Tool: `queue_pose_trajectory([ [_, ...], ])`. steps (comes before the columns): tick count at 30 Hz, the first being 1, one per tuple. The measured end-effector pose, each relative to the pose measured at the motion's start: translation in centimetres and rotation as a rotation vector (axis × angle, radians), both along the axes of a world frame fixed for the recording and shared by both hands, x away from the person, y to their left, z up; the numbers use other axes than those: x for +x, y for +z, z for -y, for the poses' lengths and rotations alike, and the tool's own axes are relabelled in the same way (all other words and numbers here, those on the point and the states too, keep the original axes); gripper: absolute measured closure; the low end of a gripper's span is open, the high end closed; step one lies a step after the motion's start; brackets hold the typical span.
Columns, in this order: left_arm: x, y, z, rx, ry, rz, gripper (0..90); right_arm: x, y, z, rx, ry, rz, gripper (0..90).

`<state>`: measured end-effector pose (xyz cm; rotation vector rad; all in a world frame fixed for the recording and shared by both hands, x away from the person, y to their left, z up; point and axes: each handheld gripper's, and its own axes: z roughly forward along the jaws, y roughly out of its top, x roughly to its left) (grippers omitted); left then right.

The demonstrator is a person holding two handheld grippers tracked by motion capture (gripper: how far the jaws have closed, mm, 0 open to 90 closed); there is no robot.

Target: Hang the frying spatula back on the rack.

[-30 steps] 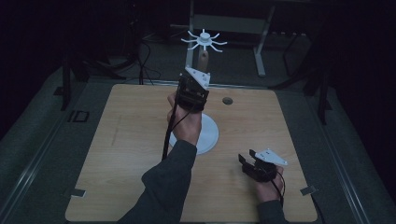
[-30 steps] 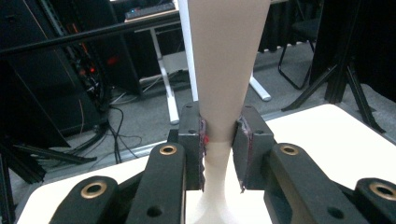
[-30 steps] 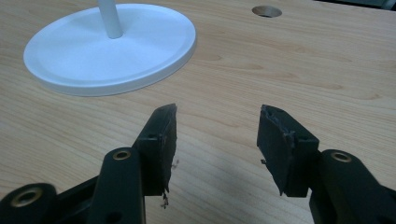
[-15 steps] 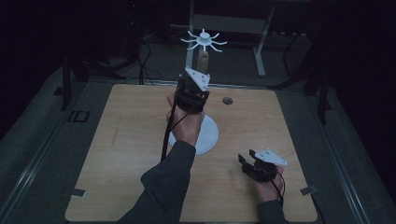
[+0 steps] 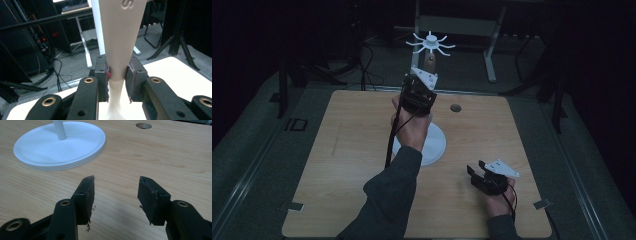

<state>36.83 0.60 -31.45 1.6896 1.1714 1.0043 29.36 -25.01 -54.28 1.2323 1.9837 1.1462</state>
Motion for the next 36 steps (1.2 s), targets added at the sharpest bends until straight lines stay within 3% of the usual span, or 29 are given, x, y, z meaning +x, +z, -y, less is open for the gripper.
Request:
queue_pose_trajectory([
  [13,-0.2,-0.4,-0.4,-0.007,-0.018,0.009,70.2,0.0,0.0,0.0,-0.001,0.0,0.0,47.1],
  [32,-1.4,-0.8,-0.6,-0.033,-0.065,0.032,46.2,0.0,-0.1,0.0,-0.004,0.0,-0.002,47.1],
  [36,-1.6,-0.8,-0.9,-0.039,-0.07,0.032,45.4,0.0,-0.1,-0.1,-0.005,0.0,-0.002,47.0],
])
